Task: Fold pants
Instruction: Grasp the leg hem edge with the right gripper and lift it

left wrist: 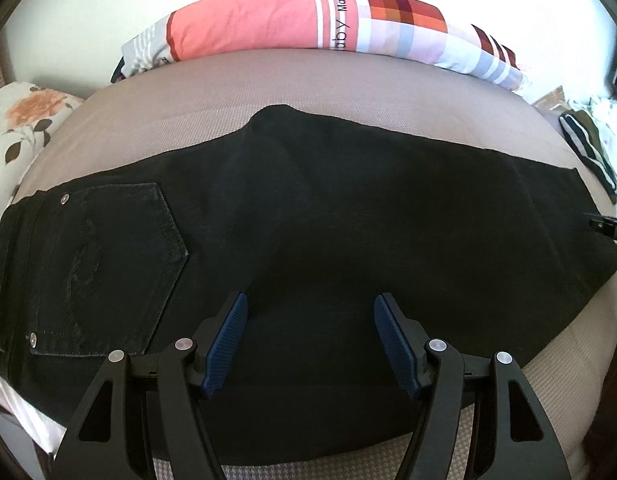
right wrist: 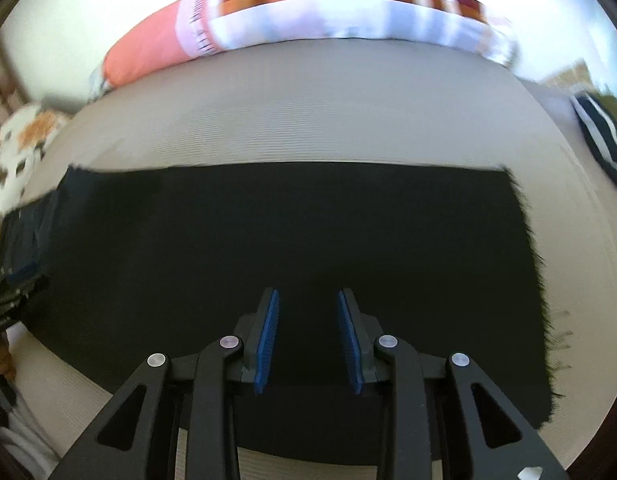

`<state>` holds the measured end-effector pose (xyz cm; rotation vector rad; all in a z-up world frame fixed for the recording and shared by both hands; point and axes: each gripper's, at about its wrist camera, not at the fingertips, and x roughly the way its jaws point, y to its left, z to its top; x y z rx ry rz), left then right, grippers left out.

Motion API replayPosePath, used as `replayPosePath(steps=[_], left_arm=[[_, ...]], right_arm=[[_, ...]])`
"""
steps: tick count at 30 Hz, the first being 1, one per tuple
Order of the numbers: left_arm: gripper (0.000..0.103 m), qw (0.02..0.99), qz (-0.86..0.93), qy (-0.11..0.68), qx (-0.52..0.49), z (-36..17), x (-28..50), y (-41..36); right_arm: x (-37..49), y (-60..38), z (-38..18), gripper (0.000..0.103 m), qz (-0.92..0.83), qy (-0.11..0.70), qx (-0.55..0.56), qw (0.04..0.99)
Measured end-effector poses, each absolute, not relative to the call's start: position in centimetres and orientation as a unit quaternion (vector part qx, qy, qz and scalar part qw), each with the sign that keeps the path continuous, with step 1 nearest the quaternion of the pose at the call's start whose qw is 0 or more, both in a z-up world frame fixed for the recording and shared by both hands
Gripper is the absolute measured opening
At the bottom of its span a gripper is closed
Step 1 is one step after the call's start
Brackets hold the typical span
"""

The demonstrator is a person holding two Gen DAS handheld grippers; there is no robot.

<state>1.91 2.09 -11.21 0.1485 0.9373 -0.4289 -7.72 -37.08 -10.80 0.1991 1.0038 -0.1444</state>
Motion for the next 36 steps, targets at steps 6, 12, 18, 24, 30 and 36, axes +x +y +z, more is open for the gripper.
replayPosePath(steps=[6, 12, 18, 24, 30, 36], left_arm=[[0.067, 0.867, -0.203, 0.454, 0.028, -10.5, 2.3, 2.4], [0.067, 0.864, -0.215, 0.453, 0.036, -9.9, 2.6, 0.7], [0.067, 0.854, -0.217, 0.469, 0.052, -10.1, 2.9, -0.9], [0.067, 0.851, -0.212, 0.477, 0.062, -10.6, 3.2, -1.5], [0.069, 0.852, -0.209, 0.473, 0.074, -10.8, 3.1, -1.9], [0.07, 0.855, -0.209, 0.468, 0.082, -11.0, 2.9, -2.0]], right_arm=[[-11.1, -46.1, -10.0, 0.029, -0.076, 0.465, 0.205, 0.858], [-13.6, -54.7, -10.6, 0.032, -0.047, 0.451, 0.324, 0.831], [-13.3, -58.2, -12.0, 0.031, -0.002, 0.449, 0.386, 0.806], [-11.0, -58.5, -13.2, 0.031, 0.054, 0.454, 0.404, 0.793], [-8.7, -56.9, -13.8, 0.017, 0.089, 0.461, 0.391, 0.791], [-8.5, -55.4, -13.4, 0.009, 0.059, 0.458, 0.376, 0.803]])
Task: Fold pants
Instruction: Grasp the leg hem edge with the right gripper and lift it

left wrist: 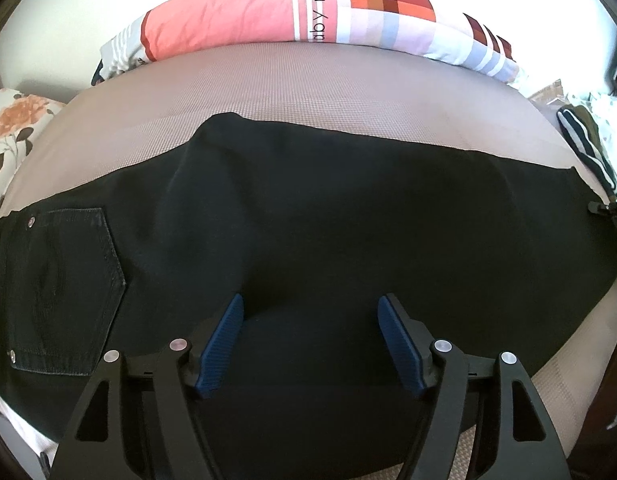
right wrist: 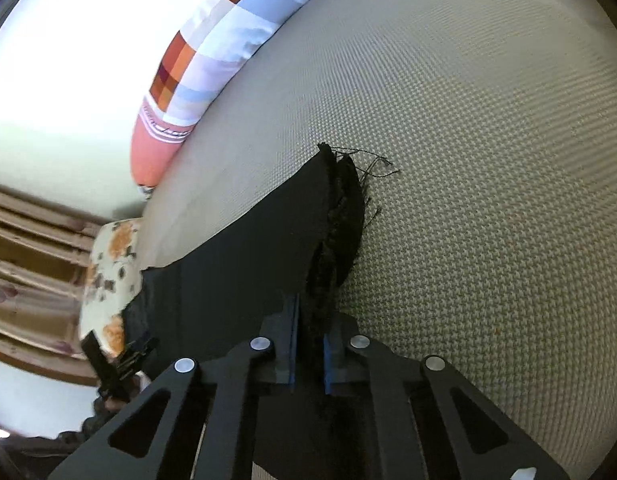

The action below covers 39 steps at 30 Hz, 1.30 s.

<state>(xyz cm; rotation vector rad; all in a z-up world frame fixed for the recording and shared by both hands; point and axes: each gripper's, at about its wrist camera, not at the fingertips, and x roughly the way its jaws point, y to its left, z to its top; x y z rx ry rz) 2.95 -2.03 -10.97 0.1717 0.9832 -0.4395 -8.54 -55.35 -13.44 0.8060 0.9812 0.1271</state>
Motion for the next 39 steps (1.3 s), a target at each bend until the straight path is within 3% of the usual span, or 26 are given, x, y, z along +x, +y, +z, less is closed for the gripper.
replayPosePath(steps=[17, 39], left_arm=[[0.07, 0.877, -0.214, 0.429, 0.024, -8.9, 2.7, 2.8], [0.071, 0.889, -0.225, 0.393, -0.071, -6.1, 3.1, 11.4]], right_arm=[[-4.9, -40.0, -3.5, 0.007, 0.07, 0.441, 0.342, 0.827], [7.3, -13.3, -10.8, 0.009, 0.18, 0.558, 0.158, 0.795]])
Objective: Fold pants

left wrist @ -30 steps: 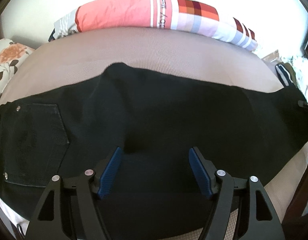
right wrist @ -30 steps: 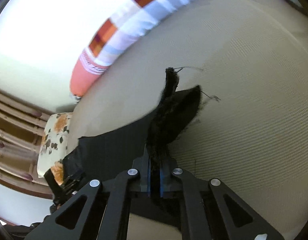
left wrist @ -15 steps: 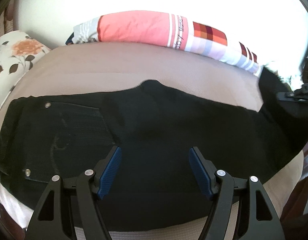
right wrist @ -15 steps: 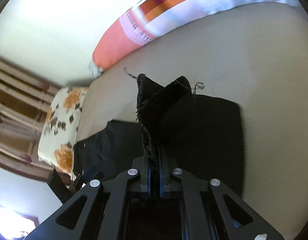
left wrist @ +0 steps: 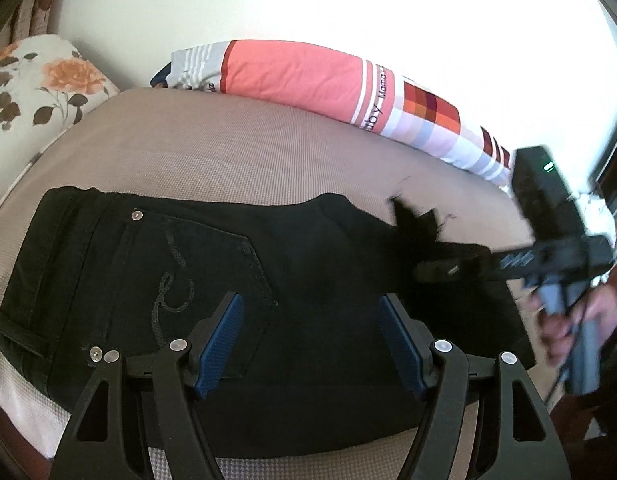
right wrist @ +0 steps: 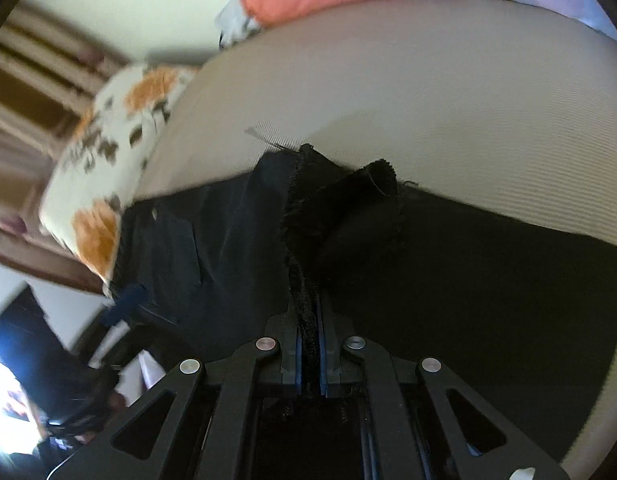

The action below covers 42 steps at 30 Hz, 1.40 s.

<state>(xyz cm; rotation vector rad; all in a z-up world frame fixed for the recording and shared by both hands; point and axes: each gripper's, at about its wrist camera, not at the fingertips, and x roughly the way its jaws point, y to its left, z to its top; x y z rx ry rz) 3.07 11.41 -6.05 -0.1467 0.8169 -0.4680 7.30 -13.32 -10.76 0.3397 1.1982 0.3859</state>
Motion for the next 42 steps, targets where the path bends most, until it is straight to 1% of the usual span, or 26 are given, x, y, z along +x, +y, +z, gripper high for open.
replayPosePath(steps=[1, 2, 3, 4, 6, 9, 11, 12, 17, 20, 25, 27, 28, 29, 31, 32, 33, 35, 39, 42], left_arm=[[0.071, 0.888, -0.227, 0.394, -0.073, -6.1, 3.0, 11.6], [0.071, 0.885, -0.23, 0.397, -0.076, -6.1, 3.1, 11.6], [0.071, 0.883, -0.234, 0.4, -0.079, -6.1, 3.2, 11.7], [0.071, 0.879, -0.24, 0.403, -0.083, -6.1, 3.2, 11.7], [0.071, 0.872, -0.25, 0.41, -0.089, -6.0, 3.3, 11.5], [0.071, 0.86, -0.269, 0.42, -0.104, -5.8, 3.3, 11.1], [0.071, 0.85, -0.284, 0.429, -0.112, -5.9, 3.3, 10.5], [0.071, 0.845, -0.291, 0.434, -0.114, -6.1, 3.4, 10.1], [0.07, 0.812, -0.305, 0.483, -0.12, -7.4, 4.0, 8.3], [0.069, 0.784, -0.31, 0.52, -0.137, -8.3, 4.6, 7.7], [0.061, 0.746, -0.314, 0.563, -0.165, -9.6, 5.9, 7.1], [0.052, 0.736, -0.31, 0.577, -0.171, -10.3, 6.4, 6.8], [0.05, 0.731, -0.306, 0.585, -0.172, -10.7, 6.6, 6.6], [0.044, 0.727, -0.304, 0.59, -0.175, -11.0, 6.8, 6.4], [0.041, 0.727, -0.306, 0.589, -0.178, -11.1, 6.8, 6.3], [0.035, 0.725, -0.309, 0.59, -0.175, -11.1, 6.8, 6.0], [0.024, 0.722, -0.31, 0.595, -0.171, -11.3, 6.9, 5.8], [0.013, 0.716, -0.309, 0.605, -0.163, -11.8, 6.7, 5.2], [0.006, 0.728, -0.303, 0.596, -0.153, -11.5, 6.0, 5.0], [0.005, 0.744, -0.303, 0.579, -0.137, -10.7, 5.2, 5.0]], right_arm=[[7.5, -12.7, -11.2, 0.013, 0.183, 0.563, 0.15, 0.792], [7.7, -11.9, -11.6, 0.02, 0.18, 0.568, 0.142, 0.79], [7.7, -11.6, -11.8, 0.025, 0.182, 0.569, 0.145, 0.789], [7.7, -11.7, -11.7, 0.034, 0.19, 0.568, 0.155, 0.786], [7.2, -12.2, -11.0, 0.036, 0.202, 0.555, 0.187, 0.785], [5.7, -13.9, -8.7, 0.037, 0.198, 0.523, 0.193, 0.806], [4.3, -15.6, -7.4, 0.042, 0.179, 0.507, 0.189, 0.822], [3.8, -16.3, -7.1, 0.043, 0.169, 0.503, 0.189, 0.826], [0.0, -20.7, -7.6, 0.044, 0.12, 0.505, 0.218, 0.827], [-2.1, -22.7, -8.6, 0.044, 0.1, 0.506, 0.241, 0.822], [-4.2, -24.5, -9.8, 0.044, 0.089, 0.498, 0.28, 0.816], [-4.4, -24.6, -10.2, 0.044, 0.088, 0.496, 0.291, 0.814], [-4.4, -24.7, -10.4, 0.044, 0.087, 0.496, 0.295, 0.812], [-4.3, -24.4, -10.6, 0.044, 0.087, 0.495, 0.299, 0.811], [-4.3, -24.2, -10.8, 0.044, 0.086, 0.496, 0.297, 0.811], [-4.4, -24.1, -10.9, 0.044, 0.085, 0.497, 0.291, 0.813], [-4.5, -24.0, -10.9, 0.044, 0.085, 0.498, 0.285, 0.815], [-4.5, -23.8, -11.0, 0.044, 0.084, 0.501, 0.275, 0.817], [-4.3, -23.7, -11.3, 0.044, 0.08, 0.503, 0.276, 0.815], [-4.4, -23.6, -11.2, 0.044, 0.077, 0.504, 0.27, 0.817]])
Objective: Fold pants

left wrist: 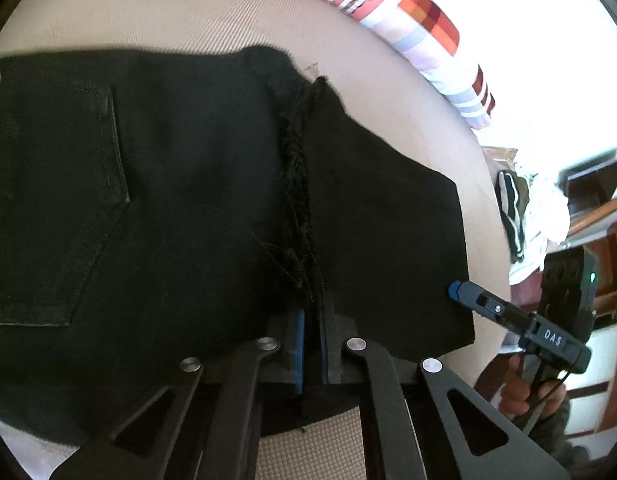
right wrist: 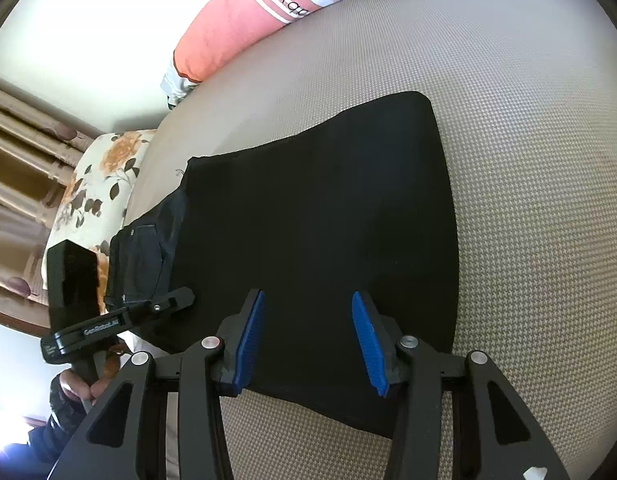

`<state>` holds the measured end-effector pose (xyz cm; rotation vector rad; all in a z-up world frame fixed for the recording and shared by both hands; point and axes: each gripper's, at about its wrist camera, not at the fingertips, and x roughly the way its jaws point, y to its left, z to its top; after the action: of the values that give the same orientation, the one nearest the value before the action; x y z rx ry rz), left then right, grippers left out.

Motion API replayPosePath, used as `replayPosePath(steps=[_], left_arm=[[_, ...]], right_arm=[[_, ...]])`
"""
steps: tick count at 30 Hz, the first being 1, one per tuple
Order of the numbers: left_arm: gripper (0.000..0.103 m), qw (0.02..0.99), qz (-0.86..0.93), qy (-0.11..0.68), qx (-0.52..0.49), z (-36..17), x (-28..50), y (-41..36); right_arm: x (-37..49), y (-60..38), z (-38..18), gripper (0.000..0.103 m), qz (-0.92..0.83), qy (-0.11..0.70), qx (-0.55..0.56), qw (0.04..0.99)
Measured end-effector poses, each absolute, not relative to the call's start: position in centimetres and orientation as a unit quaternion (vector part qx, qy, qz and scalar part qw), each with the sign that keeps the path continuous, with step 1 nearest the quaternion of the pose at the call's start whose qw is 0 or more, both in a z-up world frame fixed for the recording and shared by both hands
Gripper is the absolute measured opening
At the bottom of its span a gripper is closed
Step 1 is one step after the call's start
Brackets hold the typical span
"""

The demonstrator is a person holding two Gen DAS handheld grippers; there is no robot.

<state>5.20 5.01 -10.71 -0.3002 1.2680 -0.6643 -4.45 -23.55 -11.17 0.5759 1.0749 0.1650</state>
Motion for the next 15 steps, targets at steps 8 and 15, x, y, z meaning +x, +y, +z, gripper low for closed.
replayPosePath(steps=[8, 15], left_arm=[[0.007, 0.772, -0.288, 0.562, -0.07, -11.0, 4.3, 4.0], [0.016, 0.834, -0.268, 0.482, 0.001, -7.8, 4.5, 3.0]], right_arm=[[-4.4, -22.2, -11.7, 0.044, 0.069, 0.513, 0.217, 0.827], [-2.6, -23.0, -9.8, 0.045, 0.037, 0.489, 0.167, 0.855]])
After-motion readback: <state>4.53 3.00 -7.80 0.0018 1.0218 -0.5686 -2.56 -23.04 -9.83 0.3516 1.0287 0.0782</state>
